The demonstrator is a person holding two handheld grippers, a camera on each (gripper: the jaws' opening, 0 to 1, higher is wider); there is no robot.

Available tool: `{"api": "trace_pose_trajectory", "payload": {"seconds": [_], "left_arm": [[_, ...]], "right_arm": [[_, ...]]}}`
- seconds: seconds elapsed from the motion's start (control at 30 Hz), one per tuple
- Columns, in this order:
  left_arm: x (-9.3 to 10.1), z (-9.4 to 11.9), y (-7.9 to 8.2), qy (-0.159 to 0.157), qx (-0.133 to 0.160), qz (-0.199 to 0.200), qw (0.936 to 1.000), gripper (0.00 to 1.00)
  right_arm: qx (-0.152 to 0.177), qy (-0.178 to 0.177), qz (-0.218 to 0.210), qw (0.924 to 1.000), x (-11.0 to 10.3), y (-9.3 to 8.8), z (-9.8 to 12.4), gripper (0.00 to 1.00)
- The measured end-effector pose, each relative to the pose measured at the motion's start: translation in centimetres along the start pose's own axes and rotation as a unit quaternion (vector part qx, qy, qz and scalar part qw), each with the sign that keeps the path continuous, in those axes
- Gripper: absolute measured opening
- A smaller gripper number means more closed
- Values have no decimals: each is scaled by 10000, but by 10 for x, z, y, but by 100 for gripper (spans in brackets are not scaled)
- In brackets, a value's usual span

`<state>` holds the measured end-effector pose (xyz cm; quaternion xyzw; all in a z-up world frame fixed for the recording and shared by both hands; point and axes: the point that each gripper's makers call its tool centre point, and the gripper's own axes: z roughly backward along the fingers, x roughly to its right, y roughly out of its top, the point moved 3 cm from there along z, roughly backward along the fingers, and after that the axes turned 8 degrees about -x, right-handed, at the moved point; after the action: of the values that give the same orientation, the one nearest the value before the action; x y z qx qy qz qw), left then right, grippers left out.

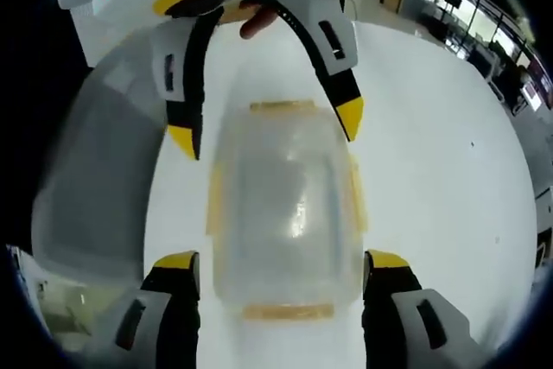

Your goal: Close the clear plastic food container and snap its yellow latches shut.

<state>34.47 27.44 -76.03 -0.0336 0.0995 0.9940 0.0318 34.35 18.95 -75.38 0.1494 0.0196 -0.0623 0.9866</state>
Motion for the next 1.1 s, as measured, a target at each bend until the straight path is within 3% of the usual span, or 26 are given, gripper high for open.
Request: {"api": "trace_pose_trajectory", "payload": {"seconds": [0.57, 1.1], "left_arm": [[-5, -11, -1, 99, -188, -92, 9997, 86], [-8, -20, 1, 258, -378, -96, 9989, 84]], "right_arm": [[-206, -77, 115, 9997, 5, -3, -11, 77], [87, -35, 53, 9999, 5, -4, -13, 78]]}}
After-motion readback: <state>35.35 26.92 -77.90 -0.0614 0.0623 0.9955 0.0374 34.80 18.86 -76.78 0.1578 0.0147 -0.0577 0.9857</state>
